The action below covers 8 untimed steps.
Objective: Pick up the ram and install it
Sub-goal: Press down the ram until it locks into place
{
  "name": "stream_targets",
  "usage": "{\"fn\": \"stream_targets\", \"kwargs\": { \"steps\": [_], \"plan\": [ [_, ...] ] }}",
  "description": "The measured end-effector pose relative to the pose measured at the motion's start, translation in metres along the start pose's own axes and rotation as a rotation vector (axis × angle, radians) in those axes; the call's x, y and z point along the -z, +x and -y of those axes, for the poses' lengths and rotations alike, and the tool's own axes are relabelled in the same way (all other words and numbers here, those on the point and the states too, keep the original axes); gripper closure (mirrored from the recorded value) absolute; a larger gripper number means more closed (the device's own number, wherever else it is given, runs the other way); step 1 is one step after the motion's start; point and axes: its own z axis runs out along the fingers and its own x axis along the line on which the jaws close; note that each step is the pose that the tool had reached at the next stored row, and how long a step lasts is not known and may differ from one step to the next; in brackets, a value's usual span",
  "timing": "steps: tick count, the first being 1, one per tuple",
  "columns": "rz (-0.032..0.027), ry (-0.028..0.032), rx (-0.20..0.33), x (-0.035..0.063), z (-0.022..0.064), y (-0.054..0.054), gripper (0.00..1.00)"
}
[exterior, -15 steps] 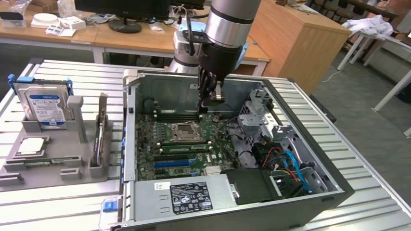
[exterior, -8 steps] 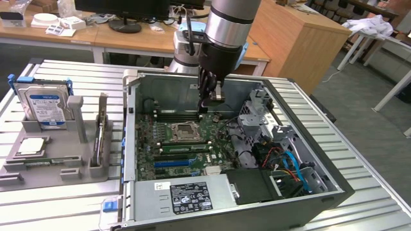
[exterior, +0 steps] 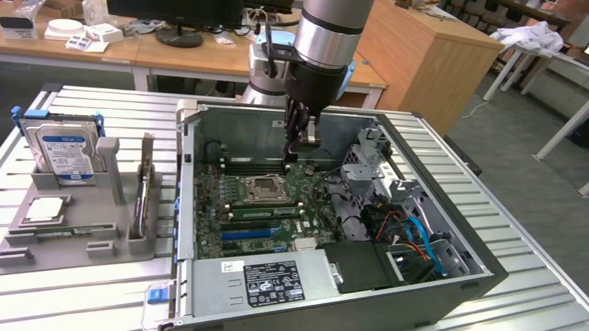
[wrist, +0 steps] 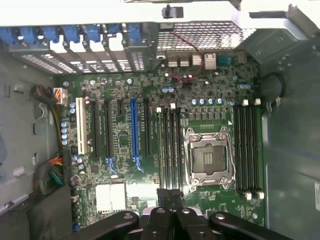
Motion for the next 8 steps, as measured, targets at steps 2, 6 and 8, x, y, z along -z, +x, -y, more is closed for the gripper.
{"fn": "stream_targets", "kwargs": {
  "steps": [2,6,8],
  "plan": [
    [0.0004,0.0013,-0.035,-0.0001,0.0000,0.0000,0.89],
    [0.0013,0.0039,-0.105,-0.0001,0.0000,0.0000,0.89],
    [0.0017,0.0052,-0.140,-0.0002,0.0000,0.0000,0.89]
  ]
}}
